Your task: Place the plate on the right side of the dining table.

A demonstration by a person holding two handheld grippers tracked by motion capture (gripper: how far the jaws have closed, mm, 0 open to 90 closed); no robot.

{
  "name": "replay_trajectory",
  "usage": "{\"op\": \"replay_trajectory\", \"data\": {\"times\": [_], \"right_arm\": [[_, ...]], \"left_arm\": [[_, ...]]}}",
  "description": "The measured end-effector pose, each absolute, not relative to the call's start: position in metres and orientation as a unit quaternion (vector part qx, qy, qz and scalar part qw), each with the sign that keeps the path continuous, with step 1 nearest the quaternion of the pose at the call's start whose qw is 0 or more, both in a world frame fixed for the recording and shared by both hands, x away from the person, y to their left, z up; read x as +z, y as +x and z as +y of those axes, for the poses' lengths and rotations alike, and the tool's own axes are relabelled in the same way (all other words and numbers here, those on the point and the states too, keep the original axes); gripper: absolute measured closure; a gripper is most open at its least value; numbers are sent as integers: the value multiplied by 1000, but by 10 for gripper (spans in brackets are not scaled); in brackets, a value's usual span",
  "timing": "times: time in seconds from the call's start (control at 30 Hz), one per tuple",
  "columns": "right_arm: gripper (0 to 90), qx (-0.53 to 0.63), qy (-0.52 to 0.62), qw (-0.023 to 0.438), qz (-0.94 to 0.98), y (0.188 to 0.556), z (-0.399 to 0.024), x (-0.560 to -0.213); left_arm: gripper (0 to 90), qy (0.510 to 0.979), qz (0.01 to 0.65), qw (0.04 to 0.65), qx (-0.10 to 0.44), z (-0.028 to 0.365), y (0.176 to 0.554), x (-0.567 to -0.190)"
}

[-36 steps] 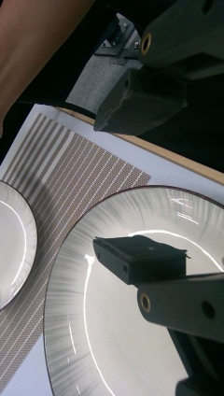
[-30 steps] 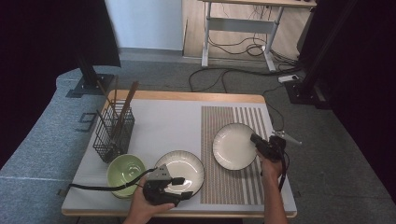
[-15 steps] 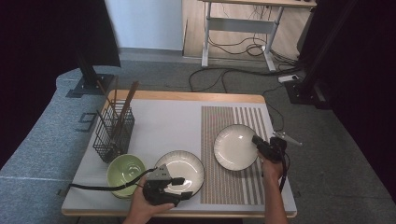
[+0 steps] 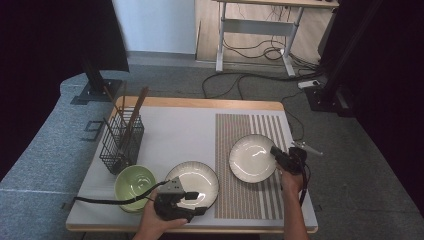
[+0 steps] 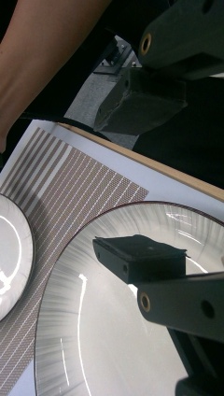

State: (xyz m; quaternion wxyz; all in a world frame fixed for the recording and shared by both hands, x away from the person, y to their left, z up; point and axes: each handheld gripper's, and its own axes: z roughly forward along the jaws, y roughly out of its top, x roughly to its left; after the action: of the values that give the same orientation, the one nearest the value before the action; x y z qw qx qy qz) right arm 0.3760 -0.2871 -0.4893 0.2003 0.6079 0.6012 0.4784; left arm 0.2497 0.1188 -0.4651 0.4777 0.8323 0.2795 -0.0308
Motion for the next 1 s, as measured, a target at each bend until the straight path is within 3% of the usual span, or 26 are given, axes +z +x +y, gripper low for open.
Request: {"op": "replay_trajectory", "data": {"times": [1.0], "right_arm": [[802, 420, 611, 190, 644, 380, -305, -506]], "left_arm": [[380, 834, 279, 475, -28, 120, 249, -463]]}}
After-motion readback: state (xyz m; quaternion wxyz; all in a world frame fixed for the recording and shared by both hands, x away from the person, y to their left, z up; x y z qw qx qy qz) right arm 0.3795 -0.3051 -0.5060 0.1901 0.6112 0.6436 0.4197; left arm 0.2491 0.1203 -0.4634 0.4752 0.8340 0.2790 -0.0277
